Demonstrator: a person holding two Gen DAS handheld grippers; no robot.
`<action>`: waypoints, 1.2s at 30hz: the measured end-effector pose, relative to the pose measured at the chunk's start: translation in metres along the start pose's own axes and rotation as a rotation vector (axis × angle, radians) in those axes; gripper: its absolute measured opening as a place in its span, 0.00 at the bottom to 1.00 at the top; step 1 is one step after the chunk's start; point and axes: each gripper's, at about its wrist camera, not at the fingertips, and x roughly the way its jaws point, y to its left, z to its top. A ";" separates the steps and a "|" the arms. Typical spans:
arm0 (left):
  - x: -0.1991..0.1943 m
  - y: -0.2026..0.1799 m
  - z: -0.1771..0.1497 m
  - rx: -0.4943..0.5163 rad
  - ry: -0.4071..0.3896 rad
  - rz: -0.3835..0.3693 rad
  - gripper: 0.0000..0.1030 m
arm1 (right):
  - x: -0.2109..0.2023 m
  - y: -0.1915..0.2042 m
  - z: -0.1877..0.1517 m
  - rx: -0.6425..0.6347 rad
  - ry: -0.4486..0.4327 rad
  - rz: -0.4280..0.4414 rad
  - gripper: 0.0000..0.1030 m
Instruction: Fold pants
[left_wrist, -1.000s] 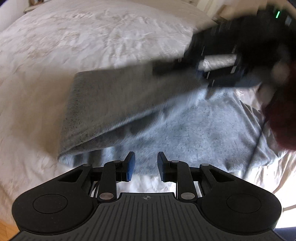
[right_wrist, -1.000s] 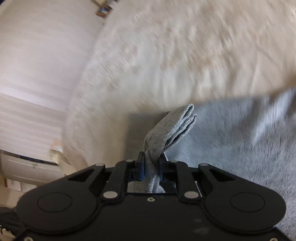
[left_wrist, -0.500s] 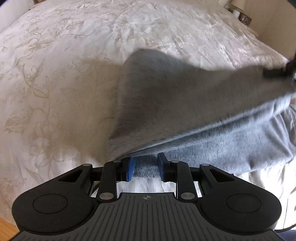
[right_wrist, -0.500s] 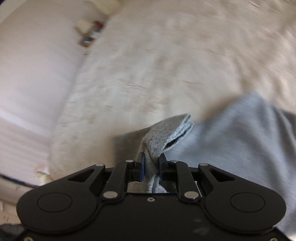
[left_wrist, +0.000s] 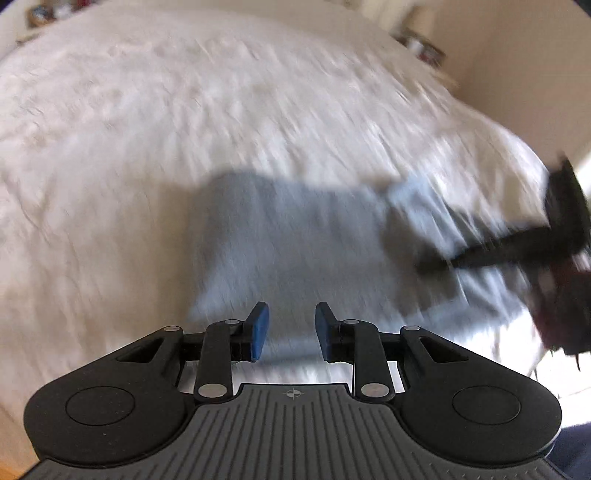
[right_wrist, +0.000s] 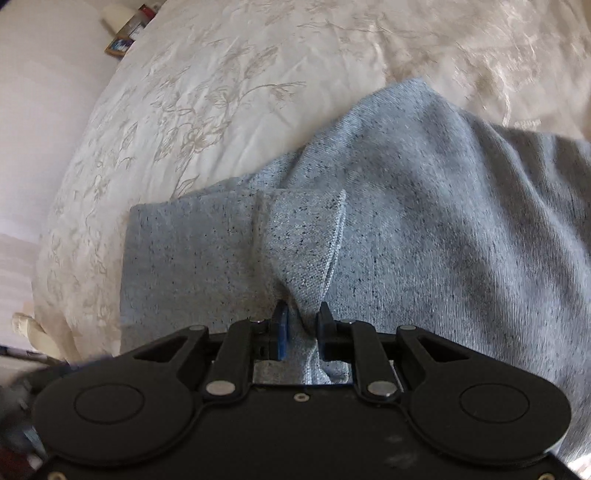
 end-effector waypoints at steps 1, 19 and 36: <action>0.005 0.003 0.007 -0.025 -0.016 0.028 0.26 | 0.000 0.002 0.000 -0.009 -0.004 -0.003 0.16; 0.033 0.019 0.028 -0.087 0.019 0.104 0.26 | -0.003 -0.027 0.000 0.204 -0.065 0.046 0.90; 0.068 0.037 0.057 -0.022 0.051 0.079 0.28 | -0.014 0.019 -0.001 0.025 -0.041 -0.169 0.12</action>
